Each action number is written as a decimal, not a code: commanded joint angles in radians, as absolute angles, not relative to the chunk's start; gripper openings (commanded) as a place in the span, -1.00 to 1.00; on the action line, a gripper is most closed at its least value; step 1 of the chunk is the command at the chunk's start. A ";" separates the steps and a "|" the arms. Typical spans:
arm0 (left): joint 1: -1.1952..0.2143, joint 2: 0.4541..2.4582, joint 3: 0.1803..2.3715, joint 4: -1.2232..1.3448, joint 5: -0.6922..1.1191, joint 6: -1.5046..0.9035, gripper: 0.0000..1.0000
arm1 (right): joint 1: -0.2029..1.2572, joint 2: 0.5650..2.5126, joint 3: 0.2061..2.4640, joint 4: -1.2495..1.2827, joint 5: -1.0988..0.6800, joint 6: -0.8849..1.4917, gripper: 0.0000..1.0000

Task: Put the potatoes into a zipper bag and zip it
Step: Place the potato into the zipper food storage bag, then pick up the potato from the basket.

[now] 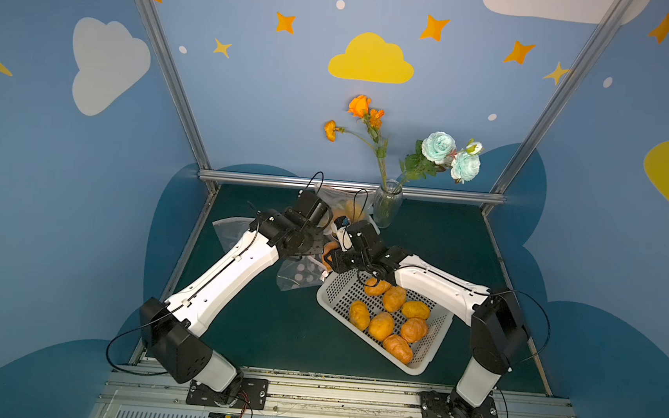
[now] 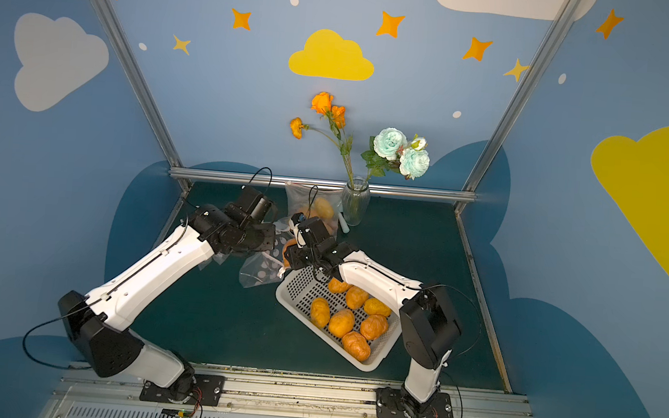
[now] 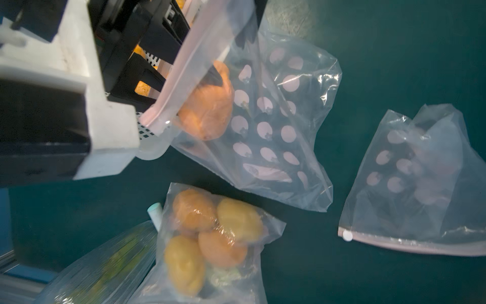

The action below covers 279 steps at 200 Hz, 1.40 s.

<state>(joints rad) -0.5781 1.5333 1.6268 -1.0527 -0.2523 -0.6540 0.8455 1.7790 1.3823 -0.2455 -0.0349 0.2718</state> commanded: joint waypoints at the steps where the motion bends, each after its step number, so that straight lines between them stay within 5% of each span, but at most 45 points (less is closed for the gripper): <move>1: -0.597 1.527 1.712 -1.234 -0.253 -0.746 -0.92 | 0.837 1.793 1.438 -0.316 -0.030 0.244 -0.34; 88: -0.614 1.384 1.480 -1.232 -0.283 -0.866 -0.92 | 0.845 1.841 1.430 -0.230 -0.199 0.259 0.42; 143: -0.600 1.327 1.345 -1.069 -0.373 -0.832 -0.92 | 0.850 1.786 1.433 -0.223 -0.291 0.276 0.58; 279: -0.605 1.454 1.382 -1.066 -0.319 -0.783 -0.92 | 0.829 1.287 0.867 -0.260 0.316 0.494 0.63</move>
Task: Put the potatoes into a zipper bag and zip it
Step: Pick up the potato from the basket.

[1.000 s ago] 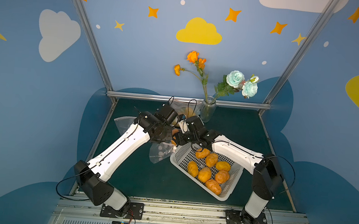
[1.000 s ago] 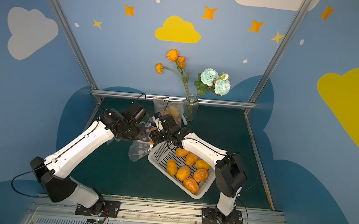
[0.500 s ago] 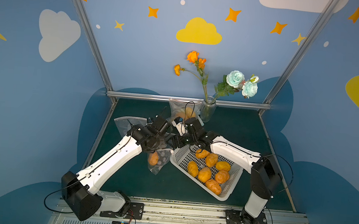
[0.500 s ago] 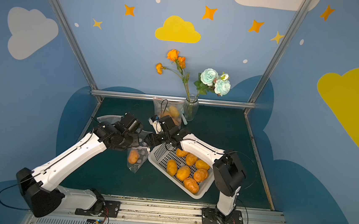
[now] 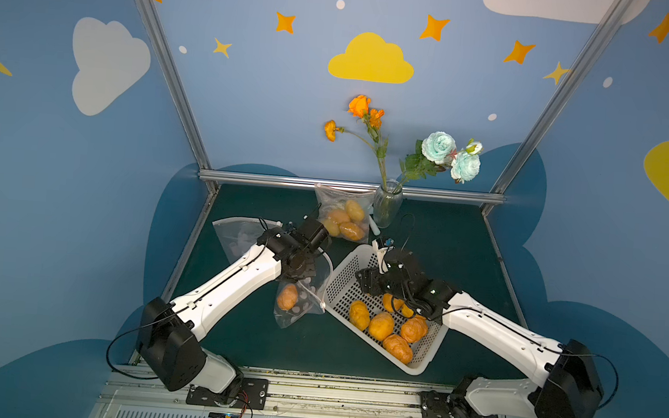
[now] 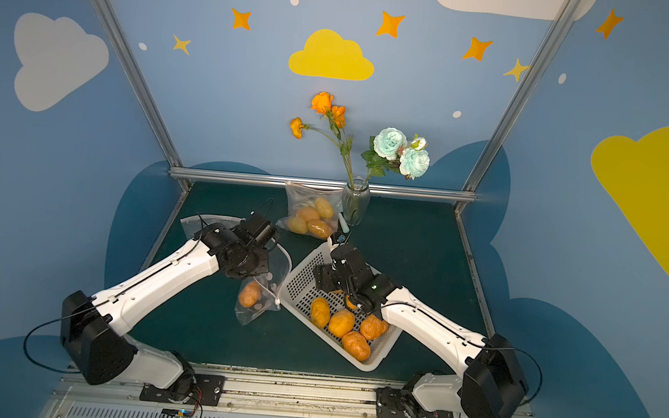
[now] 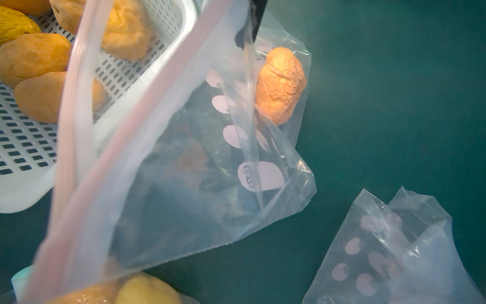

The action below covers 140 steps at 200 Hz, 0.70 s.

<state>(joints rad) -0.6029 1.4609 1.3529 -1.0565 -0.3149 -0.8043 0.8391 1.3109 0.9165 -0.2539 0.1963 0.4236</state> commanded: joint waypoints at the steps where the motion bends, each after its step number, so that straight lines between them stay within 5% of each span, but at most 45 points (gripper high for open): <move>1: -0.605 1.454 1.381 -1.065 -0.318 -0.782 -0.92 | 0.829 1.288 0.865 -0.259 0.319 0.498 0.63; 140: -0.632 1.406 1.383 -1.061 -0.287 -0.776 -0.92 | 0.656 1.680 1.056 -0.365 0.044 0.479 0.70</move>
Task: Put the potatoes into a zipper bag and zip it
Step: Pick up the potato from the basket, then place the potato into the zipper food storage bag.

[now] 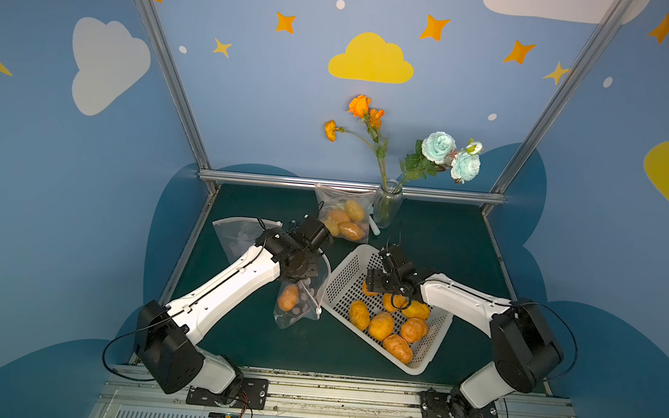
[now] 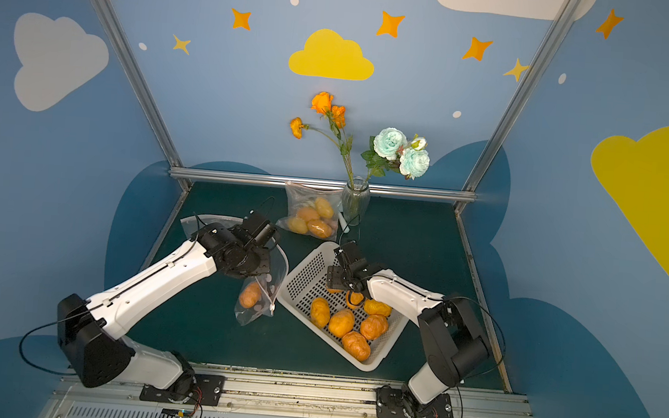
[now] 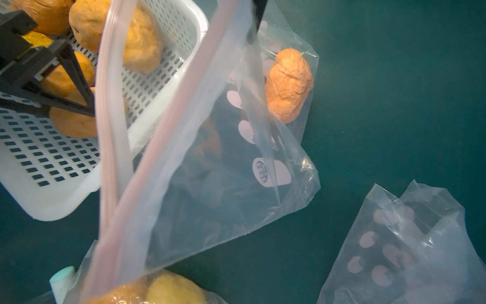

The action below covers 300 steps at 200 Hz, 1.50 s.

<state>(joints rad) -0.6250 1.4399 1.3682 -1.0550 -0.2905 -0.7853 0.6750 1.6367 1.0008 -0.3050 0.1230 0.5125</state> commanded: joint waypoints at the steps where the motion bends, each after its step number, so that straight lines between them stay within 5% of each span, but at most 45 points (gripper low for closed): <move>1: -0.632 1.405 1.382 -1.061 -0.288 -0.776 -0.92 | 0.655 1.682 1.057 -0.365 0.041 0.478 0.70; 34: -0.633 1.380 1.372 -1.051 -0.288 -0.775 -0.92 | 0.643 1.706 1.060 -0.339 0.003 0.470 0.68; 82: -0.635 1.353 1.353 -1.036 -0.288 -0.778 -0.92 | 0.640 1.681 1.063 -0.326 -0.041 0.454 0.10; 162: -0.635 1.311 1.298 -0.957 -0.253 -0.746 -0.92 | 0.644 1.518 1.044 -0.349 -0.098 0.438 -0.46; 246: -0.634 1.311 1.289 -0.931 -0.215 -0.737 -0.92 | 0.769 1.196 0.981 -0.215 -0.245 0.367 -0.51; 300: -0.635 1.324 1.289 -0.922 -0.193 -0.734 -0.92 | 0.863 1.215 1.034 -0.122 -0.279 0.328 -0.51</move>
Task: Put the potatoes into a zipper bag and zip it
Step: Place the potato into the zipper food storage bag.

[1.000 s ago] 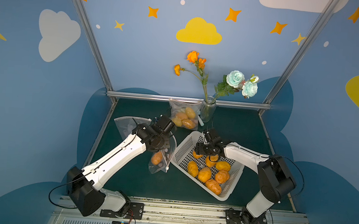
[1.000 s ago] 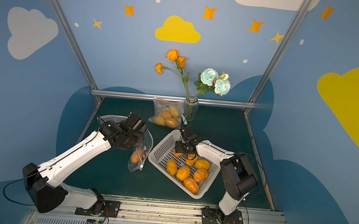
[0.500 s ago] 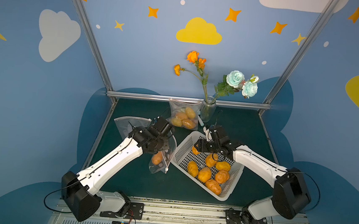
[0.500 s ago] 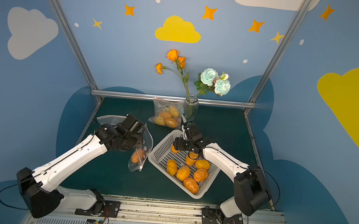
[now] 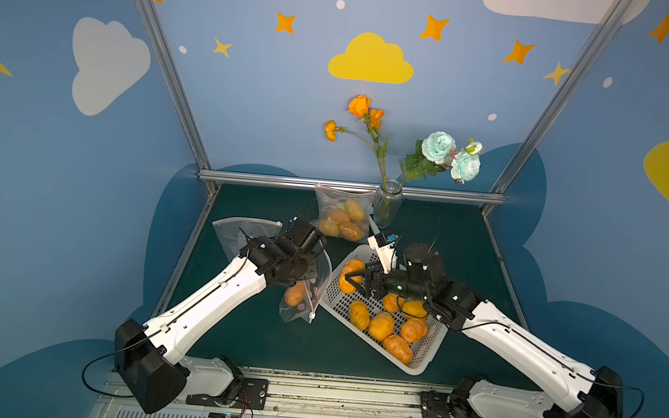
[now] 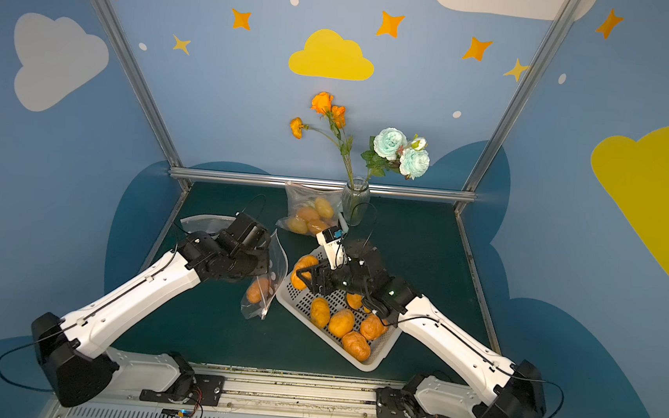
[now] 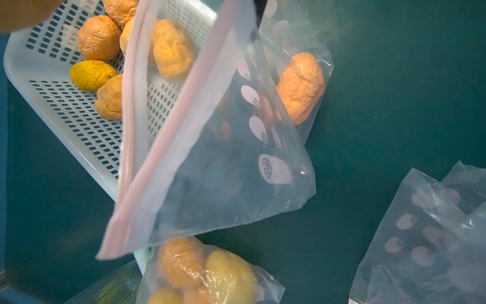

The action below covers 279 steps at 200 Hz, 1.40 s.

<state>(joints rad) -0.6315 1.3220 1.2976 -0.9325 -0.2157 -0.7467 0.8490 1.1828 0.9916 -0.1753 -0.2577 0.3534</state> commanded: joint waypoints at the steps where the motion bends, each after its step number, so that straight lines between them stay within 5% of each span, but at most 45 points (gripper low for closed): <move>1: -0.635 1.324 1.289 -0.922 -0.191 -0.733 -0.92 | 0.864 1.216 1.036 -0.123 -0.281 0.328 -0.51; 114: -0.646 1.303 1.283 -0.904 -0.156 -0.720 -0.92 | 0.904 1.510 1.257 -0.224 -0.289 0.308 -0.61; 180: -0.646 1.281 1.275 -0.899 -0.169 -0.722 -0.92 | 0.904 1.583 1.252 -0.285 -0.132 0.293 -0.55; 209: -0.648 1.279 1.274 -0.899 -0.173 -0.723 -0.92 | 0.907 1.592 1.230 -0.284 -0.094 0.292 -0.37; 279: -0.648 1.278 1.272 -0.900 -0.181 -0.725 -0.92 | 0.924 1.559 1.216 -0.261 -0.112 0.284 0.44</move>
<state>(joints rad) -0.6445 1.2991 1.2808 -0.9028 -0.1703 -0.7292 0.9134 1.5887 1.2285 -0.2665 -0.1154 0.3000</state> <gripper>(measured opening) 0.047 0.710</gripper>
